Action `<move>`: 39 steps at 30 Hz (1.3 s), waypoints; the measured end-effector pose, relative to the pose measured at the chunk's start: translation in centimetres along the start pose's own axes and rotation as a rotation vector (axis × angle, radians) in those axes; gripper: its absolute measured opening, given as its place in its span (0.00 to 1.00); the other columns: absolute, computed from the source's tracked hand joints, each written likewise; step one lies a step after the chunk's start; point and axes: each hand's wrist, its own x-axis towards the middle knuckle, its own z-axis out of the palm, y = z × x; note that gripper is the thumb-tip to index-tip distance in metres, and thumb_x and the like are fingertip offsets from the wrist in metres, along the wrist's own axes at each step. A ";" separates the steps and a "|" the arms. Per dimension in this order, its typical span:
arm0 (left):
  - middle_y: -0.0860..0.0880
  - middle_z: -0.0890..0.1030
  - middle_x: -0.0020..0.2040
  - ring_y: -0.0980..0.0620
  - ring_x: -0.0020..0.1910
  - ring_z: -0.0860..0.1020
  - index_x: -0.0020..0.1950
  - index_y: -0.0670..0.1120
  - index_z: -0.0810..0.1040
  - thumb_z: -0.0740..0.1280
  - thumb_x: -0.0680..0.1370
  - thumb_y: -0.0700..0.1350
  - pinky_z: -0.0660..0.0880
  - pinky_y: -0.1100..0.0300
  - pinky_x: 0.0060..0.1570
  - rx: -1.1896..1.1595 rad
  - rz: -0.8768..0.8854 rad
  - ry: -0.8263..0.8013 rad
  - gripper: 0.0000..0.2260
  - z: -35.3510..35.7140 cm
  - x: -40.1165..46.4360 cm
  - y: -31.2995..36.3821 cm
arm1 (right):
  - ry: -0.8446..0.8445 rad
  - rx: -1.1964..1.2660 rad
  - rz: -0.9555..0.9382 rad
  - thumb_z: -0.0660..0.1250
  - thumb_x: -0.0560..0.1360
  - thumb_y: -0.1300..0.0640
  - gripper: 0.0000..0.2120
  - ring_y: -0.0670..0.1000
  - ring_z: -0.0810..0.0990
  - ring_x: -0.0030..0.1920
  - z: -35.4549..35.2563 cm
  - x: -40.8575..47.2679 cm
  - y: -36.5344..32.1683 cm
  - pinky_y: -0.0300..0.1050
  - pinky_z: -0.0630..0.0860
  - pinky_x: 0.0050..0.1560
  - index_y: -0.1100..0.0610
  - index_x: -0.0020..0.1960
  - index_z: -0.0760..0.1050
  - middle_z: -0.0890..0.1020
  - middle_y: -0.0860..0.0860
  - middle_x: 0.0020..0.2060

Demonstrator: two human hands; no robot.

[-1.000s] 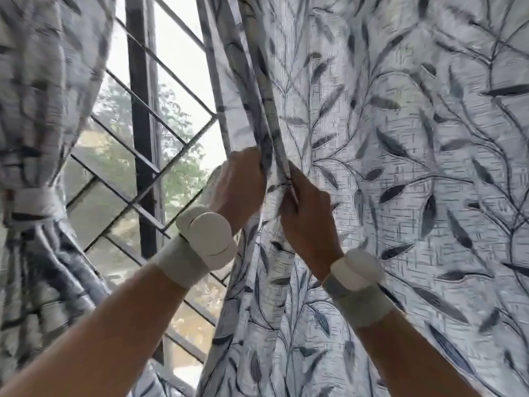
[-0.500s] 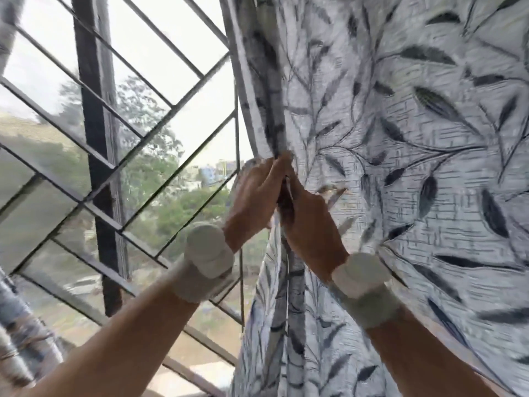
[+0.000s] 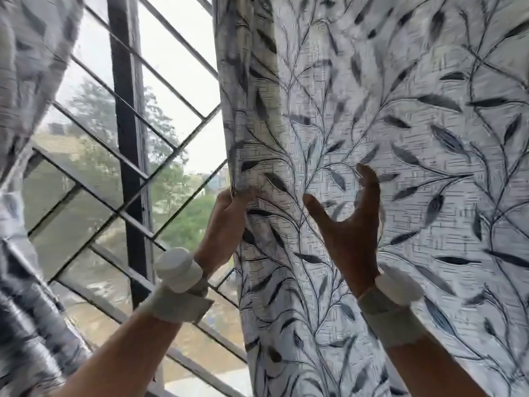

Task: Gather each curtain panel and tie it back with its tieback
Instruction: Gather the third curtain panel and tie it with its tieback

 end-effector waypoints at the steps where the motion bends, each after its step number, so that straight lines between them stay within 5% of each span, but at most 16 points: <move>1: 0.54 0.84 0.32 0.56 0.32 0.81 0.33 0.52 0.85 0.57 0.79 0.36 0.76 0.57 0.35 -0.027 -0.009 -0.026 0.23 -0.2 0.1 0.0 | -0.062 0.046 0.127 0.76 0.67 0.45 0.44 0.52 0.64 0.72 0.7 0.0 0.0 0.45 0.63 0.71 0.58 0.73 0.59 0.67 0.55 0.71; 4: 0.52 0.83 0.32 0.53 0.34 0.81 0.34 0.48 0.84 0.58 0.79 0.36 0.75 0.56 0.39 -0.142 -0.069 -0.031 0.20 -0.7 0.1 0.3 | -0.133 0.252 0.331 0.77 0.65 0.46 0.42 0.50 0.77 0.60 2.5 0.5 0.4 0.47 0.73 0.58 0.55 0.72 0.60 0.80 0.51 0.56; 7: 0.45 0.81 0.38 0.46 0.38 0.79 0.45 0.42 0.79 0.58 0.79 0.37 0.73 0.51 0.42 -0.183 -0.139 0.017 0.10 -1.3 0.5 0.0 | -0.198 0.405 0.419 0.76 0.69 0.56 0.26 0.51 0.81 0.45 4.0 1.6 0.9 0.48 0.76 0.49 0.59 0.63 0.73 0.83 0.56 0.41; 10: 0.43 0.81 0.42 0.46 0.40 0.80 0.55 0.37 0.75 0.58 0.79 0.40 0.76 0.55 0.40 -0.204 -0.183 -0.016 0.11 -1.4 0.4 0.1 | -0.223 0.436 0.357 0.72 0.73 0.59 0.09 0.45 0.79 0.41 5.2 1.3 0.4 0.42 0.76 0.47 0.52 0.53 0.80 0.82 0.52 0.39; 13: 0.45 0.82 0.37 0.47 0.35 0.81 0.52 0.39 0.77 0.58 0.78 0.41 0.77 0.62 0.32 -0.214 -0.243 -0.012 0.11 -1.2 0.1 0.1 | -0.260 0.524 0.377 0.70 0.75 0.59 0.08 0.41 0.80 0.40 5.7 0.9 -0.7 0.33 0.75 0.42 0.46 0.47 0.80 0.83 0.49 0.42; 15: 0.43 0.83 0.38 0.44 0.38 0.82 0.48 0.39 0.80 0.57 0.77 0.42 0.79 0.59 0.36 -0.230 -0.237 -0.022 0.12 -1.0 0.2 0.1 | -0.254 0.514 0.347 0.70 0.75 0.57 0.06 0.41 0.80 0.37 5.7 0.7 -1.2 0.34 0.75 0.39 0.46 0.43 0.82 0.84 0.44 0.36; 18: 0.48 0.82 0.32 0.49 0.34 0.80 0.36 0.44 0.82 0.59 0.78 0.41 0.76 0.61 0.35 -0.207 -0.168 0.023 0.15 -0.6 -0.2 0.8 | -0.107 0.273 0.177 0.70 0.75 0.57 0.05 0.46 0.82 0.40 5.4 0.8 -1.4 0.32 0.75 0.40 0.56 0.44 0.85 0.85 0.51 0.38; 21: 0.48 0.79 0.41 0.48 0.43 0.77 0.42 0.48 0.75 0.60 0.78 0.48 0.75 0.55 0.44 0.164 -0.062 0.081 0.08 -0.7 -0.4 0.8 | 0.077 0.120 0.021 0.67 0.76 0.61 0.06 0.46 0.79 0.38 4.5 0.5 -1.6 0.34 0.77 0.37 0.63 0.46 0.81 0.83 0.54 0.39; 23: 0.43 0.78 0.48 0.44 0.49 0.76 0.47 0.45 0.75 0.56 0.79 0.53 0.74 0.52 0.51 0.501 0.027 0.068 0.14 -1.0 -0.5 0.7 | 0.092 0.042 -0.074 0.64 0.78 0.60 0.06 0.47 0.75 0.34 3.7 -0.1 -1.7 0.36 0.68 0.31 0.62 0.46 0.76 0.80 0.52 0.35; 25: 0.41 0.79 0.47 0.43 0.46 0.78 0.49 0.41 0.76 0.55 0.78 0.54 0.74 0.54 0.46 0.680 0.119 0.051 0.18 -1.2 -0.9 1.1 | 0.002 -0.030 -0.129 0.60 0.80 0.58 0.07 0.51 0.74 0.32 3.0 -0.7 -1.7 0.43 0.66 0.31 0.62 0.49 0.72 0.79 0.53 0.34; 27: 0.45 0.75 0.36 0.45 0.34 0.75 0.43 0.42 0.72 0.56 0.79 0.48 0.68 0.59 0.30 0.879 0.239 0.023 0.12 -1.2 -1.5 1.5 | -0.132 -0.060 -0.177 0.62 0.79 0.61 0.03 0.57 0.77 0.34 2.4 -1.3 -1.8 0.50 0.73 0.34 0.61 0.51 0.71 0.79 0.56 0.36; 29: 0.51 0.67 0.29 0.47 0.28 0.69 0.40 0.45 0.65 0.58 0.79 0.44 0.61 0.59 0.25 1.053 0.330 0.018 0.08 -1.1 -2.2 1.7 | -0.195 -0.096 -0.220 0.65 0.75 0.67 0.07 0.59 0.77 0.38 1.9 -1.8 -2.0 0.54 0.76 0.42 0.62 0.53 0.73 0.79 0.56 0.38; 32: 0.49 0.70 0.32 0.47 0.32 0.71 0.44 0.46 0.66 0.58 0.79 0.41 0.72 0.55 0.32 1.185 0.328 -0.025 0.04 -0.5 -3.1 1.7 | -0.209 -0.100 -0.237 0.66 0.73 0.67 0.05 0.59 0.78 0.39 1.7 -2.2 -2.4 0.57 0.77 0.42 0.64 0.50 0.77 0.79 0.57 0.39; 36: 0.50 0.68 0.31 0.45 0.31 0.72 0.42 0.45 0.68 0.59 0.78 0.40 0.65 0.58 0.27 1.174 0.329 -0.102 0.05 0.3 -3.5 1.0 | -0.218 -0.045 -0.201 0.65 0.75 0.68 0.07 0.57 0.79 0.42 2.4 -2.9 -3.2 0.57 0.79 0.44 0.63 0.51 0.79 0.81 0.57 0.42; 39: 0.45 0.78 0.33 0.40 0.32 0.78 0.45 0.42 0.75 0.58 0.74 0.41 0.76 0.51 0.30 1.147 0.308 -0.271 0.06 0.5 -3.6 -0.1 | -0.247 0.056 -0.140 0.65 0.78 0.58 0.09 0.49 0.80 0.46 2.6 -3.4 -4.0 0.50 0.79 0.50 0.60 0.52 0.81 0.83 0.52 0.45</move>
